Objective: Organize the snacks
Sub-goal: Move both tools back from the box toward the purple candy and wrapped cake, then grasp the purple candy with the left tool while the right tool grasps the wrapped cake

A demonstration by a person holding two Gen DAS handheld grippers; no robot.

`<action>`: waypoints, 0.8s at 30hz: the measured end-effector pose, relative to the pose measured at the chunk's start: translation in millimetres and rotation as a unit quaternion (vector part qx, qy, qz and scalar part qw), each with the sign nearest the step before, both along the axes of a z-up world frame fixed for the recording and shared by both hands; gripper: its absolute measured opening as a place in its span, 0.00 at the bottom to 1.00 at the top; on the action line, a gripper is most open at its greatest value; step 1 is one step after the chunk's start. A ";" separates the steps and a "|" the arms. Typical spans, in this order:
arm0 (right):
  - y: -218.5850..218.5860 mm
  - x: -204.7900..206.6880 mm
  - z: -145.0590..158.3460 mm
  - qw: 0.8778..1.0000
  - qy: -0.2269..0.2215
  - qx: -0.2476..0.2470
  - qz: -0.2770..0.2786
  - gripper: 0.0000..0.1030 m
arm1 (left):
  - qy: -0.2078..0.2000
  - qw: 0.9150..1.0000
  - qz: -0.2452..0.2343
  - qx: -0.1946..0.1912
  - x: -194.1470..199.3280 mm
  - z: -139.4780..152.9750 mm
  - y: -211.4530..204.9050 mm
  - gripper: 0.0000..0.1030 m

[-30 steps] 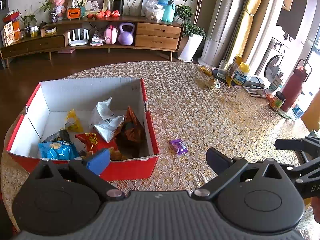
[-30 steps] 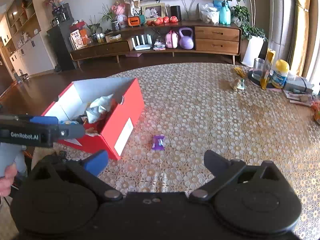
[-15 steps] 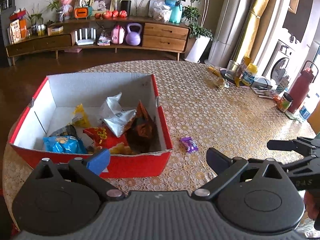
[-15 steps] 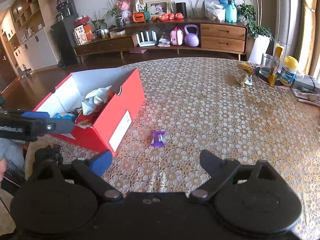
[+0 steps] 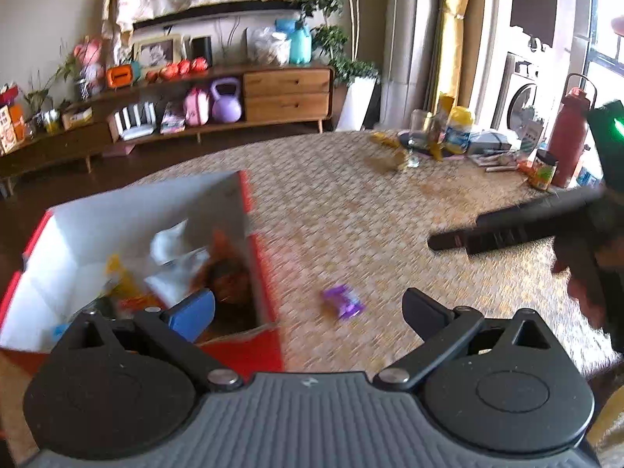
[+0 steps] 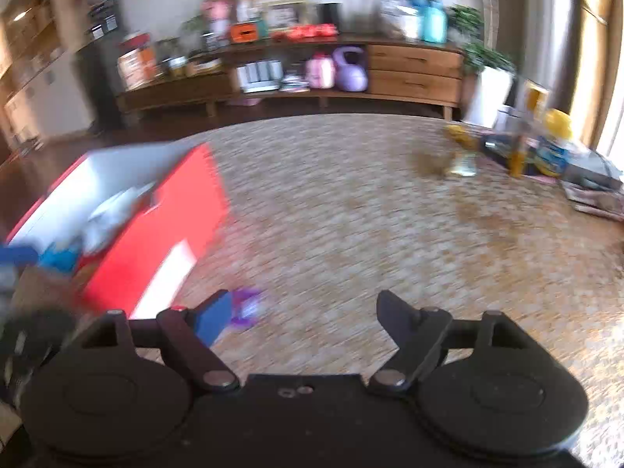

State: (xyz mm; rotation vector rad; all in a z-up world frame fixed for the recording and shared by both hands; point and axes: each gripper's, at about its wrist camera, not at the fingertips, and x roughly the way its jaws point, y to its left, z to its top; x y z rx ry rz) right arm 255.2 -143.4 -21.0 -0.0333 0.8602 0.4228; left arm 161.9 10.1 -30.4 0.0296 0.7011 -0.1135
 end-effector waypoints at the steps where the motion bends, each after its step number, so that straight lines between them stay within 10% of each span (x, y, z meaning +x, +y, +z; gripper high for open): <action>1: -6.7 9.9 0.7 1.000 0.002 0.000 -0.008 0.79 | -0.001 1.000 0.001 0.001 4.2 -3.3 -8.9 1.00; 24: -61.7 240.5 -64.5 0.990 0.019 -0.042 -0.135 0.77 | 0.060 0.992 0.109 0.027 92.0 -104.4 -84.9 0.94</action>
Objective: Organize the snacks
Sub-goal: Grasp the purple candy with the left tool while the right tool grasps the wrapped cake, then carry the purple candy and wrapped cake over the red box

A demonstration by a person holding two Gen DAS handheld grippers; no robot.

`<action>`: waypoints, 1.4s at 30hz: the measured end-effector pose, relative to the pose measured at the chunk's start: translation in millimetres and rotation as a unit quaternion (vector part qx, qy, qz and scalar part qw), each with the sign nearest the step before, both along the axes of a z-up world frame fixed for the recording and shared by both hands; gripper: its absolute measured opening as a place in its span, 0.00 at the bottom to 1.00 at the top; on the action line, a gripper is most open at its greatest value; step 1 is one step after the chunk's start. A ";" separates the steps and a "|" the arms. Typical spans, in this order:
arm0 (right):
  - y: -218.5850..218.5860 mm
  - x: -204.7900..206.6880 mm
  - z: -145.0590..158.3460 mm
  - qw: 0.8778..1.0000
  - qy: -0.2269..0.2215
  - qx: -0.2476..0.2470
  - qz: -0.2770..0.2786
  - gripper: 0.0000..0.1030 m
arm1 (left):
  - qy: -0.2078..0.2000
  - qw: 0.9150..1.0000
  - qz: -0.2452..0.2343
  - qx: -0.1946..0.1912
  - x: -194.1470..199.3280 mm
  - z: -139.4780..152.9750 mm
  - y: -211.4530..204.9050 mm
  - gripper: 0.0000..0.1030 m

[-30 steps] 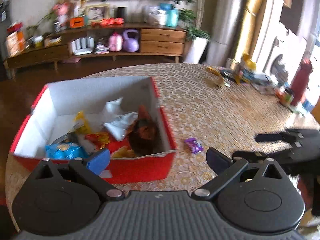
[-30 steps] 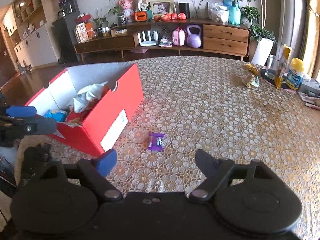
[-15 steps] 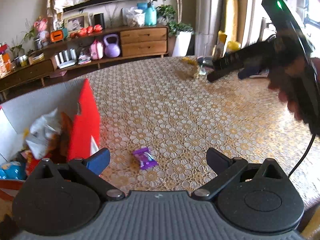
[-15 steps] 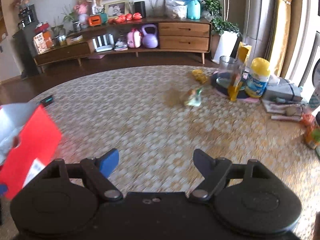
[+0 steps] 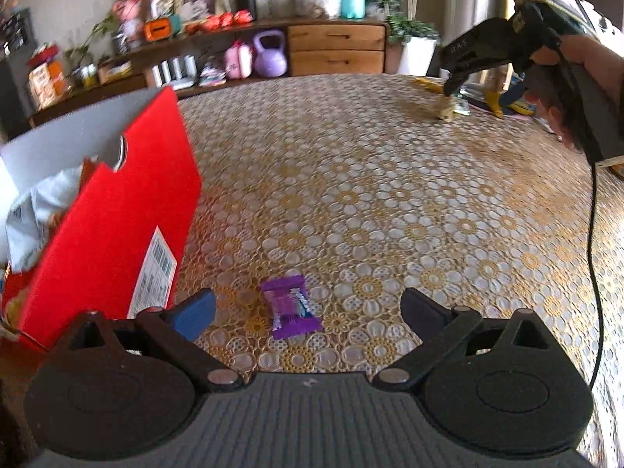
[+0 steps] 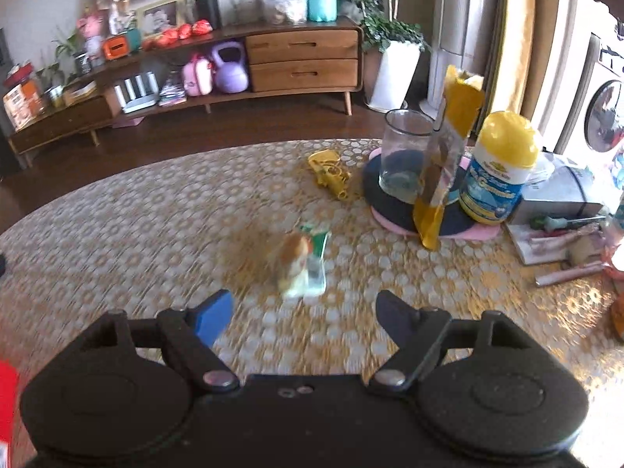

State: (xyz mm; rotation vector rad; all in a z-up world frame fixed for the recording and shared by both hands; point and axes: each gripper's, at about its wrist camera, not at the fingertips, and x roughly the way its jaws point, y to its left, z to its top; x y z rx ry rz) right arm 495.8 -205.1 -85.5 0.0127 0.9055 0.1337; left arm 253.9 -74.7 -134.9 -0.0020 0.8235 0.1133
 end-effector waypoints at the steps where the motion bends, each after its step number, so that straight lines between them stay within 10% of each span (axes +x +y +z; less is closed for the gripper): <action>1: 0.5 5.6 -4.2 1.000 0.002 -0.002 -0.005 0.74 | 0.002 1.000 0.005 0.001 1.2 -2.0 0.4 0.91; 11: 4.0 36.7 -38.7 0.999 0.018 0.020 -0.036 0.67 | 0.009 0.999 0.025 -0.019 4.7 -11.2 9.9 0.58; 19: 11.1 40.3 -45.2 0.999 0.011 0.017 -0.035 0.36 | 0.006 1.000 0.011 -0.015 2.9 -8.5 12.9 0.21; 28: 1.7 6.2 -34.3 0.998 0.011 0.060 -0.032 0.36 | 0.007 1.000 0.000 -0.027 -0.6 -9.1 19.7 0.20; 42: 13.0 -153.7 23.5 0.996 0.003 0.061 0.062 0.35 | 0.004 0.999 -0.007 -0.049 -39.0 6.7 30.8 0.20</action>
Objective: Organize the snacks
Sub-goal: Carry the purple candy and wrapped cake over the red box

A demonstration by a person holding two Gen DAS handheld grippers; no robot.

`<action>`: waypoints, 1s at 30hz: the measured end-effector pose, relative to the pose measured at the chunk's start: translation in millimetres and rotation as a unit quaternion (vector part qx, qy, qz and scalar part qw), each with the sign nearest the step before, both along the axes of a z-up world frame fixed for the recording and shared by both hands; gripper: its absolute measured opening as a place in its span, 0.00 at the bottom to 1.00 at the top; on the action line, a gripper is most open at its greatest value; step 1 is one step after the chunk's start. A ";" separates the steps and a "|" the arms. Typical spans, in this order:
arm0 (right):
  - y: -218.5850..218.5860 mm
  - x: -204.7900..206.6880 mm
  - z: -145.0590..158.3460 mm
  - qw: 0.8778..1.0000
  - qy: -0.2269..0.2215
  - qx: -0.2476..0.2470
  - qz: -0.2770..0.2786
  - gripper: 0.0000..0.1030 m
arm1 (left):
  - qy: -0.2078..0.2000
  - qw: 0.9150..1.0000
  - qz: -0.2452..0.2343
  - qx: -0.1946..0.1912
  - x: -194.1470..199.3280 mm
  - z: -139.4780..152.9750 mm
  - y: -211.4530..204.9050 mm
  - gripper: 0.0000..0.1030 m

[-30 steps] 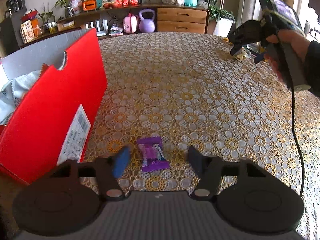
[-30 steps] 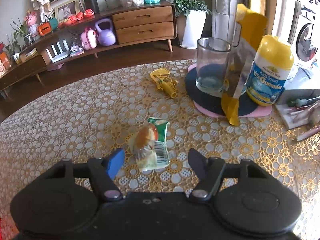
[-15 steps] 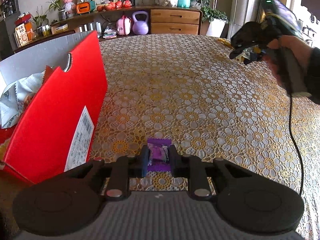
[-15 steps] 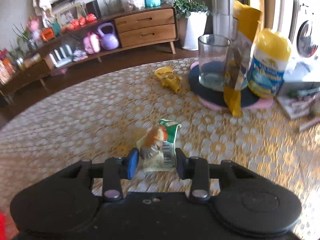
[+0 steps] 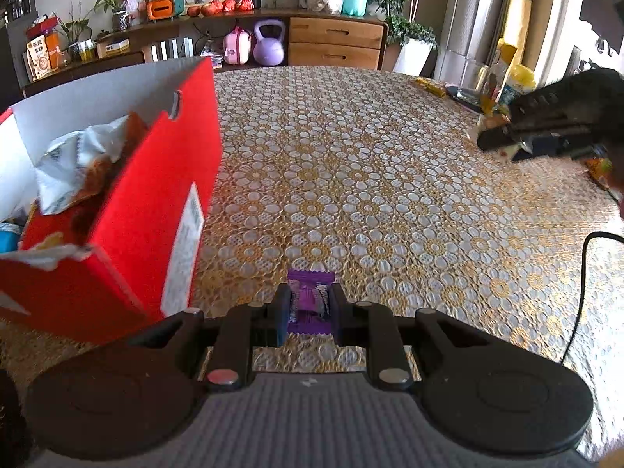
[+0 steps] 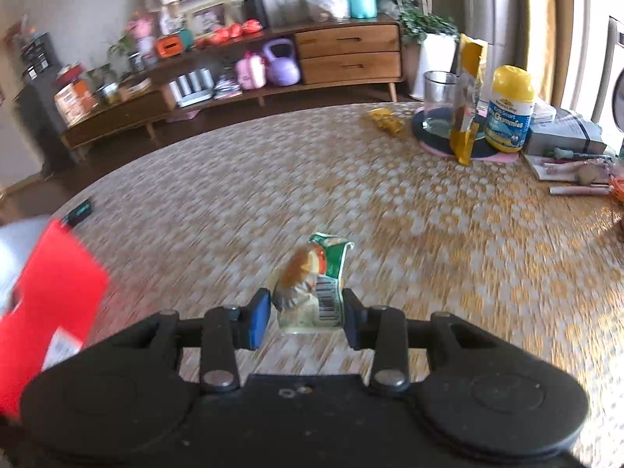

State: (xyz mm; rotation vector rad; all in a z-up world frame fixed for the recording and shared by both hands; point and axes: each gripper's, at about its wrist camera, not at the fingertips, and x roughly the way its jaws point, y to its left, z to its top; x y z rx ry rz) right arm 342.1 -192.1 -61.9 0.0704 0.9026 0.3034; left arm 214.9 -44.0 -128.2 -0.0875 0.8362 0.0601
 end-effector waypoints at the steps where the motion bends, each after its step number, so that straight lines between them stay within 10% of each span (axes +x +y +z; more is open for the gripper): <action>1: 2.1 -9.1 3.7 1.000 0.000 0.000 0.005 0.35 | -0.002 1.000 0.002 0.001 -4.5 2.9 1.4 0.20; 30: 132.8 -186.1 111.1 0.988 -0.052 -0.004 0.145 0.35 | -0.061 0.998 -0.004 0.003 -83.7 140.2 115.9 0.20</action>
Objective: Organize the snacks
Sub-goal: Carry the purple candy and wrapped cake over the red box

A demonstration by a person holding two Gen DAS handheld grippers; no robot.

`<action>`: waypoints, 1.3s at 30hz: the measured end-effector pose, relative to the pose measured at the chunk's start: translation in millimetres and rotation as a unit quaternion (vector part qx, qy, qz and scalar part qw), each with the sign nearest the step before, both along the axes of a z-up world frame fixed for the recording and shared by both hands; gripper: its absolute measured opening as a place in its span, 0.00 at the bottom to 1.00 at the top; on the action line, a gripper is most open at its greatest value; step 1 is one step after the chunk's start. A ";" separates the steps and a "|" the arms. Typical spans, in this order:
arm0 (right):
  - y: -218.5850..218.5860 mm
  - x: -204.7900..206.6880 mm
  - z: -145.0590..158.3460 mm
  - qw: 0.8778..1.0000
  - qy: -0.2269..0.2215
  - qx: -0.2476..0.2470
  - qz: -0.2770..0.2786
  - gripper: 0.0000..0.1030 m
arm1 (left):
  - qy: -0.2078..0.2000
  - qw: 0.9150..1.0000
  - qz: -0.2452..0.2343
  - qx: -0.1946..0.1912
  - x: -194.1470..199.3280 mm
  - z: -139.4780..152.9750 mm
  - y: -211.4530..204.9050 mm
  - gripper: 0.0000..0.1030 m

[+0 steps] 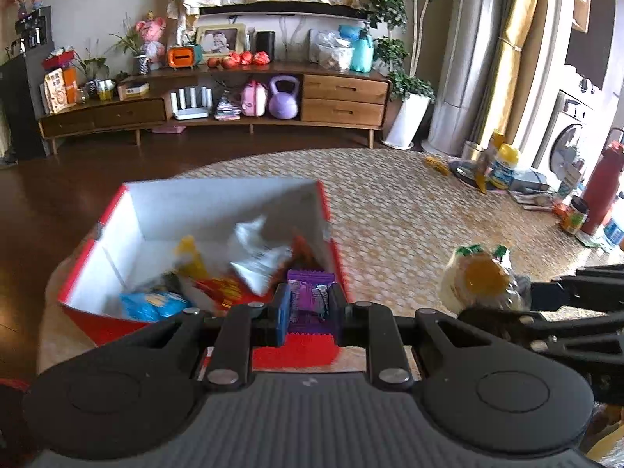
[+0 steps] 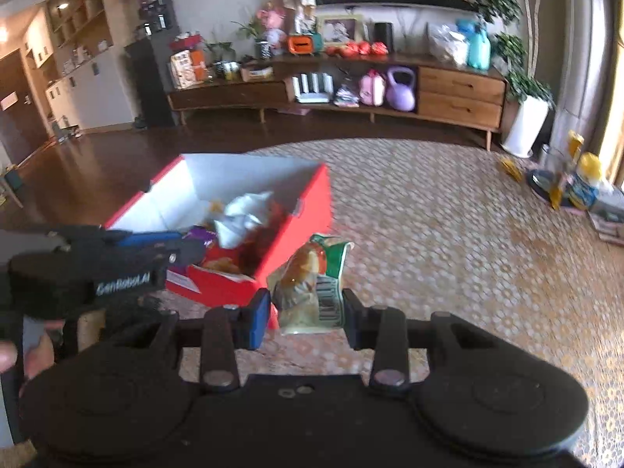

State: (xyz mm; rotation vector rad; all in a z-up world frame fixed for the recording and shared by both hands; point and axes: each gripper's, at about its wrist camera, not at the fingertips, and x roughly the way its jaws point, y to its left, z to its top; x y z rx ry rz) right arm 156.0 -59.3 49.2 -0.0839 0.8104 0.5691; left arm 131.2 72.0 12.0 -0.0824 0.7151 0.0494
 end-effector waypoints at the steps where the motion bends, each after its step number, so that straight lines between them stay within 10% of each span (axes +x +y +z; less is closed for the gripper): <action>1: 6.6 -0.7 2.3 1.000 -0.004 -0.002 0.004 0.35 | 0.000 1.000 0.002 0.001 0.3 2.6 6.2 0.20; 17: 100.4 28.3 -9.4 0.999 -0.004 -0.017 0.037 0.36 | 0.014 0.999 0.042 0.016 34.1 13.4 115.1 0.20; 39: 199.1 77.4 -54.4 0.992 0.010 -0.070 0.106 0.36 | 0.116 0.992 0.050 0.013 108.8 -74.7 157.4 0.20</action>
